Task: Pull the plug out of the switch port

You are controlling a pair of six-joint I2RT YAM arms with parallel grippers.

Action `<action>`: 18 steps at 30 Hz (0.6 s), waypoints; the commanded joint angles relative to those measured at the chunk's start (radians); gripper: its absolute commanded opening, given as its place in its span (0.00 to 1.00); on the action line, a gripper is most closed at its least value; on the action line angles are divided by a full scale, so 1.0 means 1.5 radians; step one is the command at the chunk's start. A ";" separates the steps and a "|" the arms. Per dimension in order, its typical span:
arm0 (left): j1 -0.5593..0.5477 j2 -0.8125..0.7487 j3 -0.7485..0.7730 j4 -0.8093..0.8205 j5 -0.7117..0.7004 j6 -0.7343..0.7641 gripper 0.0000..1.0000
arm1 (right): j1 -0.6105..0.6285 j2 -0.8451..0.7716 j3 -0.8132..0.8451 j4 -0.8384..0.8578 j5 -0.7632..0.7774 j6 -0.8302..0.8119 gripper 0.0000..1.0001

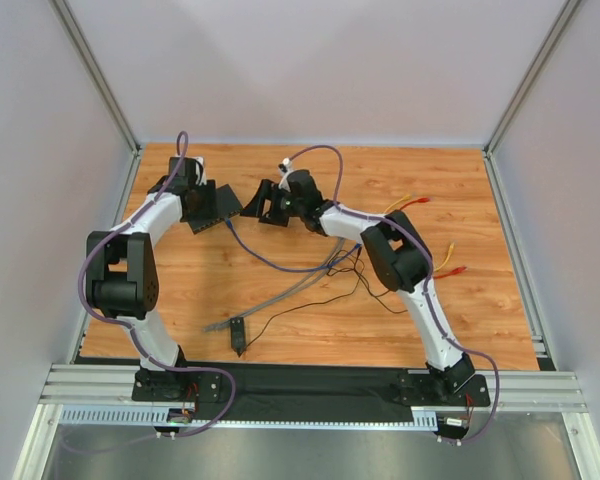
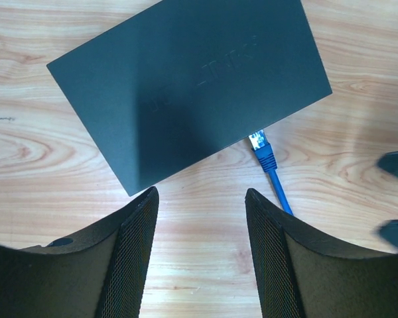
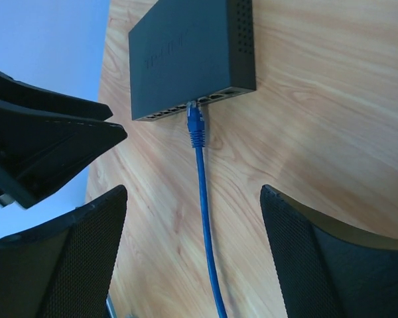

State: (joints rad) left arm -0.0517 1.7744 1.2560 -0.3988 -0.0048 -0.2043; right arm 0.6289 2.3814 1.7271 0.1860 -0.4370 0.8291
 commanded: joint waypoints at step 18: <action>0.015 0.014 0.019 0.013 -0.014 -0.017 0.62 | 0.051 0.192 0.250 -0.002 0.054 0.063 0.37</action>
State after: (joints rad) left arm -0.0364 1.7924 1.2549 -0.3988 -0.0235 -0.2153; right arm 0.6994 2.6373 2.0407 0.1764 -0.3672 0.9016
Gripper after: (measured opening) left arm 0.621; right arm 0.379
